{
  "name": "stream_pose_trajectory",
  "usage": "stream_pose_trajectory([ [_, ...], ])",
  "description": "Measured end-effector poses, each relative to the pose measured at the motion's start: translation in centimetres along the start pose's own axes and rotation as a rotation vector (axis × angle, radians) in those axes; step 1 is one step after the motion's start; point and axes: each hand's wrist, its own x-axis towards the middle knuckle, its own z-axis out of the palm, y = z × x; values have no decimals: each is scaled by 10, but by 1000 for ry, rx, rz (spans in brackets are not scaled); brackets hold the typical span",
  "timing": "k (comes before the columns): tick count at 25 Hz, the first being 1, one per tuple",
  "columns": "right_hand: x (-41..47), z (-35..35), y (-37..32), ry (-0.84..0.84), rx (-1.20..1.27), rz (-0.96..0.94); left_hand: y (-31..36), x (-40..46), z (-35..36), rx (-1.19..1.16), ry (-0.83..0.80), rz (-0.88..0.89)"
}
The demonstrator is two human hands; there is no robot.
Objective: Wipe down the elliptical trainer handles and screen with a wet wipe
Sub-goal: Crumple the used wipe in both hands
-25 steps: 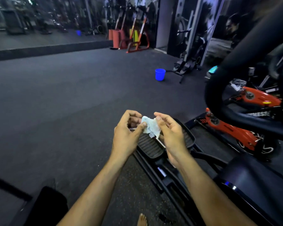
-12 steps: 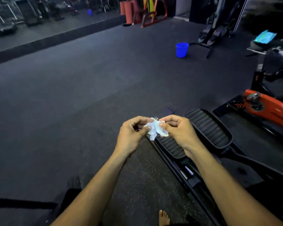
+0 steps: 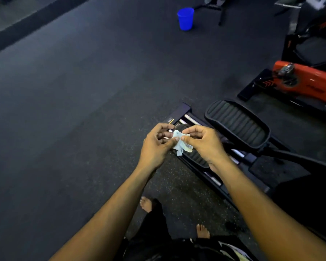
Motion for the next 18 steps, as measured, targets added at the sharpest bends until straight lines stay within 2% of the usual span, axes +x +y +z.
stream_pose_trajectory([
  [6, 99, 91, -25, 31, -39, -5, -25, 96, -92, -33, 13, -5],
  [12, 222, 265, -77, -124, -193, -89, -59, 190, -260, -82, 182, -29],
  [18, 352, 357, -118, -141, -235, -188, -61, 319, -361, -140, 223, -3],
])
